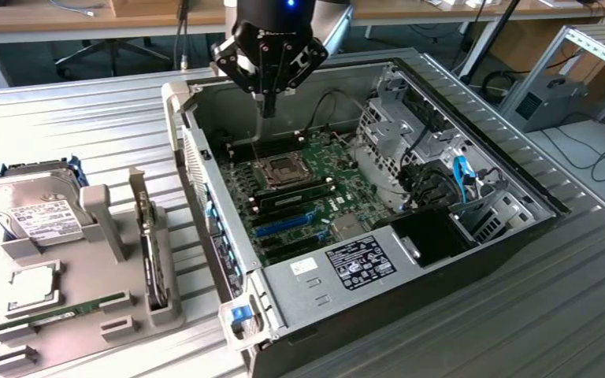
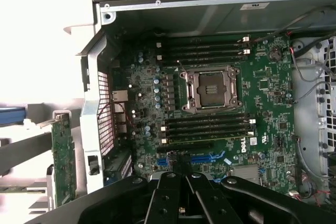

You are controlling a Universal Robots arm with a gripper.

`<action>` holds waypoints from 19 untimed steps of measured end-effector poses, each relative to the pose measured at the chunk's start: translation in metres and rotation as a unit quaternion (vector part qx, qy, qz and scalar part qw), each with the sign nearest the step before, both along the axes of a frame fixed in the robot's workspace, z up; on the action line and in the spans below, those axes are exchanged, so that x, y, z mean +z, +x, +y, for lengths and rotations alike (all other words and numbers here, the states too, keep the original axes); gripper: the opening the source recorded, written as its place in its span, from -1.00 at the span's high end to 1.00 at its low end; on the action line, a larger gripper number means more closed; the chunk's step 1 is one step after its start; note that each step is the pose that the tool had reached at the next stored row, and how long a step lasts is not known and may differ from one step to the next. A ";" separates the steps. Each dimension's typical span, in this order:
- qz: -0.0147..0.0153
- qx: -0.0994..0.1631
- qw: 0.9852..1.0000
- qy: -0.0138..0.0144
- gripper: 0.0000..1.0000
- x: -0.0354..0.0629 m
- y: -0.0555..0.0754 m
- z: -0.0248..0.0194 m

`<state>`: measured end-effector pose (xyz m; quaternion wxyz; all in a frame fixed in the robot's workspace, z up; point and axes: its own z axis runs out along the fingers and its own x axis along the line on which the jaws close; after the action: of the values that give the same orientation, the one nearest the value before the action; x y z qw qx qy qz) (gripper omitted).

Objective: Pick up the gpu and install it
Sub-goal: 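Reach for the gpu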

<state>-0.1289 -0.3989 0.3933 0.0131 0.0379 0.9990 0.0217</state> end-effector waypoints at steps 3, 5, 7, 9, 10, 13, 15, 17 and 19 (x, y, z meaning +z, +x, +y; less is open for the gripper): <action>0.000 0.000 1.000 0.000 0.79 0.0000 -0.001 0.0000; 0.000 0.000 1.000 0.000 0.79 0.0000 -0.001 0.0000; 0.000 0.000 1.000 0.000 0.79 0.0000 -0.002 0.0000; 0.000 0.000 1.000 0.000 0.79 0.0000 -0.002 0.0000; 0.000 0.000 1.000 0.000 0.79 0.0000 -0.002 0.0000; 0.000 0.000 1.000 0.000 0.79 0.0000 -0.003 0.0000; 0.000 0.000 1.000 0.000 0.79 0.0000 -0.004 0.0000; 0.000 0.000 1.000 0.000 0.79 0.0000 -0.005 0.0000; 0.000 0.000 1.000 0.000 0.79 0.0000 -0.006 0.0000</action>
<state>-0.1346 -0.3989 0.3933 0.0131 0.0379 0.9990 0.0217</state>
